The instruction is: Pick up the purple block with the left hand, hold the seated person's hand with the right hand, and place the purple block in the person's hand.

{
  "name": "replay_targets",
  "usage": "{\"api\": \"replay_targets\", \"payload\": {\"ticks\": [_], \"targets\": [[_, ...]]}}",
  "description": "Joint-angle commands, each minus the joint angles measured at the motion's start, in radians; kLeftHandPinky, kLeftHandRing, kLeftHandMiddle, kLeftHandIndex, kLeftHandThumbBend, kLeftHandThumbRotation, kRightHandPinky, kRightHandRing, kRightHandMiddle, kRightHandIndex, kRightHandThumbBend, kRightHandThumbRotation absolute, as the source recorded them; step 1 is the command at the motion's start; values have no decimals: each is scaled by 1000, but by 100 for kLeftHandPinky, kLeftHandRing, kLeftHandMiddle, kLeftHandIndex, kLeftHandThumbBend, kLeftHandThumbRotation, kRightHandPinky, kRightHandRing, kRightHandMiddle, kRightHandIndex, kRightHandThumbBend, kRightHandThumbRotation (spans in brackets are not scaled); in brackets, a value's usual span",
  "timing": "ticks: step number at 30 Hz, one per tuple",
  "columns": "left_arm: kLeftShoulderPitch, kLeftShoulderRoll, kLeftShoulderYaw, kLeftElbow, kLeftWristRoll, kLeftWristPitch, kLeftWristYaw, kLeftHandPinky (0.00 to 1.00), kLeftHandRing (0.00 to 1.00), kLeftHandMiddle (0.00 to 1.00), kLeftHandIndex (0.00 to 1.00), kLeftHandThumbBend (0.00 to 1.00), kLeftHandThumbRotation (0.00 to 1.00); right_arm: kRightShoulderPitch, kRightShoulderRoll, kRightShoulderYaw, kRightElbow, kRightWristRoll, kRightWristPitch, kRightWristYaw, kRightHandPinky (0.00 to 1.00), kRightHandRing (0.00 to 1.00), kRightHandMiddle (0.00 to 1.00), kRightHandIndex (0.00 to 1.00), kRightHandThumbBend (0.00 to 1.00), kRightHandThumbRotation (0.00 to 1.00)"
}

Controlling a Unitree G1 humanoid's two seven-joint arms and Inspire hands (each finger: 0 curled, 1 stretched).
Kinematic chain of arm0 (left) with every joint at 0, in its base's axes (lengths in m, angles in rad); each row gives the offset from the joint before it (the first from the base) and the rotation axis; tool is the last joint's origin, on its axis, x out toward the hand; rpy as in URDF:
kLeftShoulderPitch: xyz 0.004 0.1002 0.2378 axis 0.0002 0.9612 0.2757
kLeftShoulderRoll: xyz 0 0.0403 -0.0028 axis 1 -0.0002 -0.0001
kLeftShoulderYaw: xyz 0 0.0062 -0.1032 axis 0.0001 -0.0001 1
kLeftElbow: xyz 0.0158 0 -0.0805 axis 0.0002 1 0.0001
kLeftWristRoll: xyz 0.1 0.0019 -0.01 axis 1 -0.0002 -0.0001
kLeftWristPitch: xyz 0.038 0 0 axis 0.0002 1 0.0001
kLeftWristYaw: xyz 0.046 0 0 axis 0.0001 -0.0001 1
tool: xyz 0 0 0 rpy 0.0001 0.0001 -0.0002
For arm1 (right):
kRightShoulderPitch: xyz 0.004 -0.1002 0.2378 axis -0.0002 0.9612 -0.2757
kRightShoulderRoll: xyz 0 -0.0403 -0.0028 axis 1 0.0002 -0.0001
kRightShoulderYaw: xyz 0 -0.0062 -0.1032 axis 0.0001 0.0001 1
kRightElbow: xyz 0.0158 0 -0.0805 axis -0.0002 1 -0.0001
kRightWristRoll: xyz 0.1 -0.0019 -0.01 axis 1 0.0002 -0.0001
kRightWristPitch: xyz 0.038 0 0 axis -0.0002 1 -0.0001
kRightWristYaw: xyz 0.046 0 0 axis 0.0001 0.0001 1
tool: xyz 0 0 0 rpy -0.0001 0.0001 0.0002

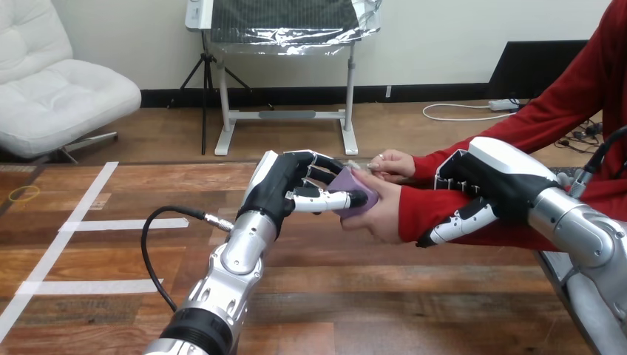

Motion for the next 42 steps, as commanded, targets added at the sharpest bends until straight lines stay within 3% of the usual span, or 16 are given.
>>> {"api": "replay_targets", "payload": {"ticks": [1, 7, 14, 17, 21, 32, 42], "targets": [[-31, -30, -14, -71, -4, -61, -24, 74, 81, 82, 80, 75, 58, -40, 61, -5, -63, 28, -62, -20, 28, 31, 34, 35, 87, 35], [-6, -13, -22, -108, 9, -80, -16, 84, 89, 88, 83, 75, 72, -38, 41, 5, -63, 12, -54, 6, 36, 40, 43, 44, 91, 48], [33, -8, 3, -144, -25, -150, -15, 86, 88, 85, 78, 68, 82, -30, 18, 17, -72, -9, -45, 34, 47, 53, 56, 57, 94, 64], [50, -8, 13, -161, -39, -178, -12, 83, 86, 82, 76, 65, 85, -24, 12, 19, -80, -17, -33, 44, 51, 58, 61, 61, 95, 69], [73, -5, 23, -180, -53, -221, -14, 71, 80, 78, 73, 58, 91, -15, 4, 21, -91, -37, -20, 43, 54, 64, 68, 68, 98, 75], [147, 0, 52, -262, -105, -248, -50, 63, 76, 74, 68, 57, 98, 13, -9, 22, -140, -88, 49, 77, 59, 76, 77, 79, 100, 78], [221, -4, 75, -349, -142, -204, -68, 69, 81, 79, 66, 64, 100, 38, -15, 7, -167, -77, 80, 107, 67, 83, 82, 84, 100, 82]]}}
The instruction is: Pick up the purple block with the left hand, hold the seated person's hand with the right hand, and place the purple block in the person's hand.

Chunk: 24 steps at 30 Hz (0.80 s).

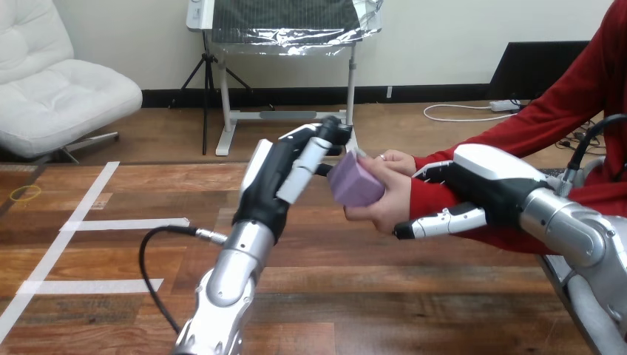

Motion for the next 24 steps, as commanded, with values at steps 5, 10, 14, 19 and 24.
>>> {"api": "replay_targets", "payload": {"ticks": [5, 10, 14, 19, 24], "targets": [[46, 17, 29, -104, -31, 9, -18, 71, 83, 80, 65, 63, 100, 22, 3, -15, -65, 30, 72, 56, 74, 88, 86, 88, 100, 86], [70, 22, 30, -116, -28, 6, -20, 72, 83, 80, 65, 62, 100, 33, 2, -24, -93, 45, 95, 78, 84, 92, 91, 95, 100, 86], [97, 26, 30, -132, -30, 2, -24, 72, 82, 79, 65, 60, 100, 43, 1, -32, -109, 62, 103, 85, 93, 94, 92, 98, 100, 86], [126, 26, 33, -150, -36, 1, -27, 70, 81, 77, 64, 62, 100, 53, -2, -36, -139, 71, 123, 98, 98, 96, 94, 99, 100, 85], [170, 27, 31, -192, -41, 17, -33, 69, 81, 78, 65, 65, 100, 68, -2, -44, -172, 74, 149, 99, 100, 98, 95, 100, 100, 87]]}}
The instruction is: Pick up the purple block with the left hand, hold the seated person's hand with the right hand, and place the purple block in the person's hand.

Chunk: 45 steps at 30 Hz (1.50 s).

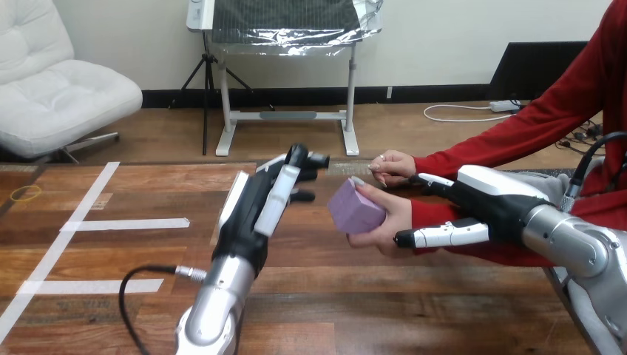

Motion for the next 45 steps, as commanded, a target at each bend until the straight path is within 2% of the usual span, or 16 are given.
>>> {"api": "replay_targets", "payload": {"ticks": [1, 5, 10, 15, 17, 22, 25, 26, 27, 28, 32, 34, 37, 38, 44, 45], "targets": [[16, 8, 13, -97, -17, 10, -7, 69, 81, 78, 65, 65, 100, -2, -2, -31, -73, 21, 23, 1, 100, 98, 95, 100, 100, 88], [60, 11, 10, -141, -16, 11, -13, 69, 81, 79, 65, 65, 100, 21, -4, -38, -116, 14, 39, -19, 100, 98, 95, 100, 100, 90], [110, 15, 5, -194, -15, 4, -22, 69, 81, 79, 65, 59, 100, 53, 3, -50, -174, -1, 73, -53, 100, 98, 95, 99, 100, 96], [182, 24, 3, -273, -18, -2, -38, 68, 81, 80, 66, 53, 100, 104, 34, -82, -241, -5, 102, -145, 95, 95, 93, 97, 100, 99], [198, 25, 3, -292, -20, 0, -42, 68, 81, 80, 66, 51, 100, 117, 42, -89, -257, -2, 112, -164, 91, 93, 92, 95, 100, 99], [289, 9, 12, -367, -35, -41, -31, 66, 78, 78, 66, 49, 100, 189, 95, -148, -339, 60, 109, -242, 80, 88, 90, 93, 98, 100], [344, -17, 20, -397, -39, -102, 0, 64, 75, 74, 64, 45, 99, 240, 119, -175, -387, 97, 82, -277, 75, 85, 88, 91, 92, 100], [367, -26, 23, -400, -42, -148, 9, 63, 73, 73, 63, 44, 98, 265, 130, -185, -404, 118, 60, -291, 73, 85, 88, 91, 90, 100], [382, -31, 24, -402, -44, -178, 13, 61, 70, 70, 61, 36, 95, 282, 137, -191, -417, 131, 46, -300, 72, 84, 87, 90, 86, 100], [394, -34, 24, -405, -46, -199, 16, 60, 69, 68, 60, 34, 93, 294, 141, -195, -427, 140, 38, -306, 71, 83, 87, 90, 84, 100], [463, -29, 20, -415, -48, -302, 17, 55, 65, 65, 58, 27, 84, 371, 196, -214, -439, 210, -92, -371, 69, 82, 86, 89, 76, 100], [488, -27, 18, -421, -49, -327, 17, 54, 63, 64, 57, 26, 81, 398, 213, -214, -441, 218, -137, -400, 68, 81, 85, 88, 74, 100], [537, -24, 16, -442, -49, -355, 16, 52, 61, 63, 57, 26, 75, 454, 267, -210, -441, 256, -211, -442, 70, 80, 84, 86, 74, 100], [558, -19, 14, -451, -51, -368, 10, 52, 61, 62, 57, 26, 74, 477, 295, -205, -431, 283, -260, -454, 70, 80, 83, 85, 74, 100], [627, 14, 8, -481, -59, -431, -21, 53, 63, 64, 61, 28, 71, 565, 387, -174, -392, 388, -445, -462, 77, 84, 85, 86, 71, 100], [636, 18, 9, -487, -58, -435, -24, 55, 64, 65, 63, 31, 72, 576, 399, -169, -387, 400, -469, -459, 80, 85, 86, 86, 70, 100]]}}
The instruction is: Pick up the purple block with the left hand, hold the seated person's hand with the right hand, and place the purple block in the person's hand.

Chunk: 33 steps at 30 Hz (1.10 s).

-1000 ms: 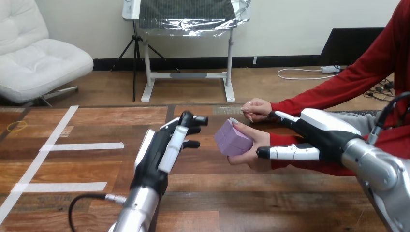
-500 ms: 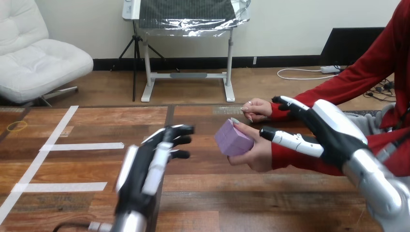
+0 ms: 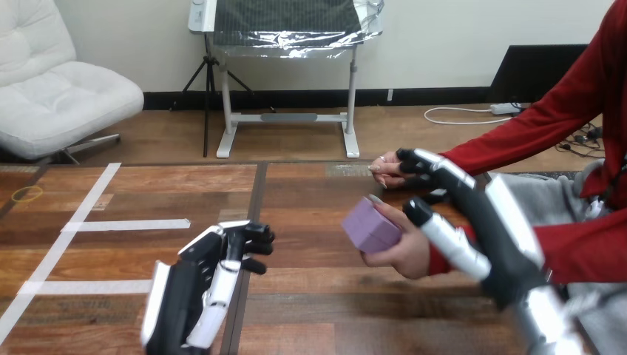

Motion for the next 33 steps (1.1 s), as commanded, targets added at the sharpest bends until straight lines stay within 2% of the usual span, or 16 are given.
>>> {"api": "replay_targets", "payload": {"ticks": [1, 8, 14, 26, 33], "targets": [[63, 29, -4, -107, -13, -84, -24, 55, 65, 66, 63, 32, 73, 68, 119, 11, 0, 106, -190, -33, 81, 85, 86, 86, 70, 100], [131, 52, -5, -158, -39, -100, -36, 61, 69, 70, 68, 46, 79, 168, 211, 60, -3, 151, -307, -29, 84, 87, 87, 87, 76, 100], [163, 68, -17, -191, -94, -110, -52, 65, 72, 73, 71, 54, 83, 225, 258, 96, 15, 204, -395, 9, 87, 89, 90, 89, 74, 100], [203, 103, -55, -259, -199, -104, -116, 75, 78, 78, 76, 61, 87, 284, 275, 131, 37, 252, -488, 88, 96, 93, 93, 92, 69, 100], [212, 105, -65, -279, -210, -91, -140, 81, 82, 82, 80, 58, 91, 295, 263, 142, 44, 296, -490, 138, 97, 94, 92, 92, 71, 100]]}}
